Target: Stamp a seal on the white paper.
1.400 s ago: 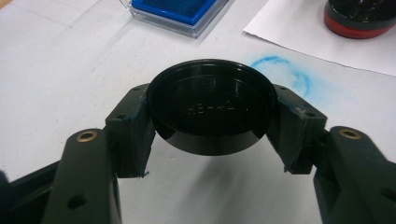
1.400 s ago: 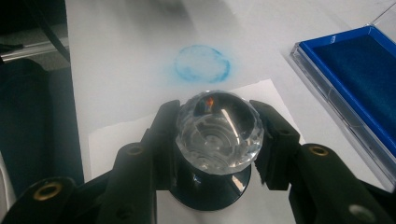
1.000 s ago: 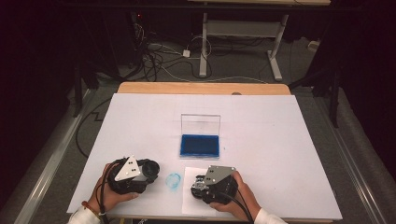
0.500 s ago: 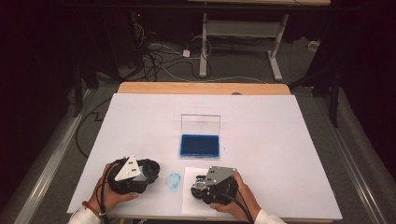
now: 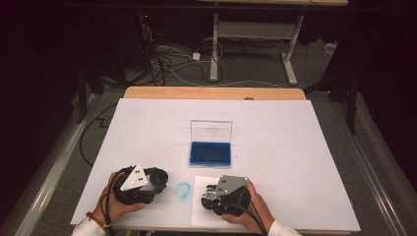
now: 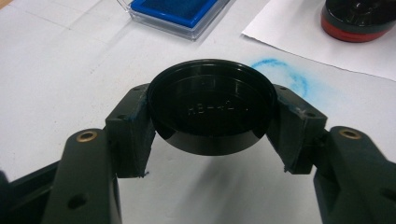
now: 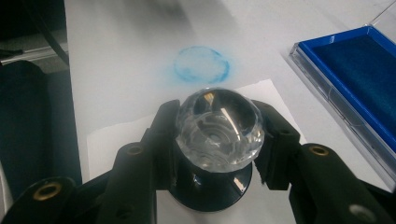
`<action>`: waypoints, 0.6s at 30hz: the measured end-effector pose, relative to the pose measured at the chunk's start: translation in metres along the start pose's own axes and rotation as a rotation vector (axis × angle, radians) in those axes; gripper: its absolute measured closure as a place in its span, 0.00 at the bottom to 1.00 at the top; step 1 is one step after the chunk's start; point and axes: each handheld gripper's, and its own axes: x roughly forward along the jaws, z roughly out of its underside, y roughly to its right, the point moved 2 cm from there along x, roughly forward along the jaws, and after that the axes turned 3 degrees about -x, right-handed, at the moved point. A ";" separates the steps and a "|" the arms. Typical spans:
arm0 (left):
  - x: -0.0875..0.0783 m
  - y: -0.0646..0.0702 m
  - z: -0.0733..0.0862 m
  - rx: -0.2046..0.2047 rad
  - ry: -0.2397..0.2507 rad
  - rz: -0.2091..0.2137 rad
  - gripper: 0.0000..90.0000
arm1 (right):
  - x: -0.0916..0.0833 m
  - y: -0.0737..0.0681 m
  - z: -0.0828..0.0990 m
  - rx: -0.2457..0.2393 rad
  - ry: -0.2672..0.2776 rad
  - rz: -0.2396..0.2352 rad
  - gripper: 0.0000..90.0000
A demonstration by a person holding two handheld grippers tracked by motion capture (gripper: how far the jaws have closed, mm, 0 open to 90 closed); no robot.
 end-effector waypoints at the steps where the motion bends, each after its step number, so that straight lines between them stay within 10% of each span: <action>1: 0.000 0.000 0.000 0.000 -0.001 0.000 0.40 | 0.000 0.000 0.000 0.001 0.000 0.001 0.63; 18: 0.002 -0.002 -0.001 -0.002 0.001 0.005 0.40 | 0.001 -0.001 0.000 -0.008 -0.008 0.014 0.63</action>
